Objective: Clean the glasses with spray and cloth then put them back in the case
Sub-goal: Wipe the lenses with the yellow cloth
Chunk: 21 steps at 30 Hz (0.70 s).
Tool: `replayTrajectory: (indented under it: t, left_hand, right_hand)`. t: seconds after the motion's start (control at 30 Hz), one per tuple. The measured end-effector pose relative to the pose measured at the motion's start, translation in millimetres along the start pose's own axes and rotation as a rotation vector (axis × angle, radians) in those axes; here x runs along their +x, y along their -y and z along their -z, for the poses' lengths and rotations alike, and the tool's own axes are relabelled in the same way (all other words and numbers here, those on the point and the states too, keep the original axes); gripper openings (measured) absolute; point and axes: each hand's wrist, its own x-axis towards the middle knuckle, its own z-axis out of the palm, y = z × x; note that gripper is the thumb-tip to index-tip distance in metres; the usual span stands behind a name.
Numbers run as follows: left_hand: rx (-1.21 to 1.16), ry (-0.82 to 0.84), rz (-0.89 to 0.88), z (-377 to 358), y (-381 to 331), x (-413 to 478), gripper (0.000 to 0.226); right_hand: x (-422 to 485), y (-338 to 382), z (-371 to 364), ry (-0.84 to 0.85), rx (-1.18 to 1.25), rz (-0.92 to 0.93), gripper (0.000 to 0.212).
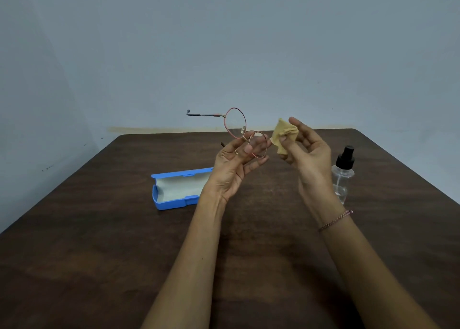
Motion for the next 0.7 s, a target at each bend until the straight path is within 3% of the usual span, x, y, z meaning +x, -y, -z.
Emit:
replayTrajectory:
  t: [0.13, 0.27, 0.5, 0.7]
  left_hand:
    - [-0.006, 0.0, -0.03, 1.5, -3.0, -0.5, 0.036]
    - [-0.023, 0.0, -0.062, 2.8, -7.1, -0.8, 0.038]
    - [-0.036, -0.017, -0.07, 2.5, -9.3, -0.9, 0.038]
    - [-0.05, -0.023, -0.067, 2.7, -9.6, -0.7, 0.041]
  right_hand:
    - [3.5, -4.4, 3.8, 0.065, 0.165, -0.204, 0.033]
    - [6.8, -7.4, 5.9, 0.07, 0.169, -0.322, 0.022]
    - [9.4, -6.0, 7.4, 0.028, 0.227, -0.405, 0.011]
    - [8.6, -4.8, 8.2, 0.021, 0.197, -0.426, 0.014]
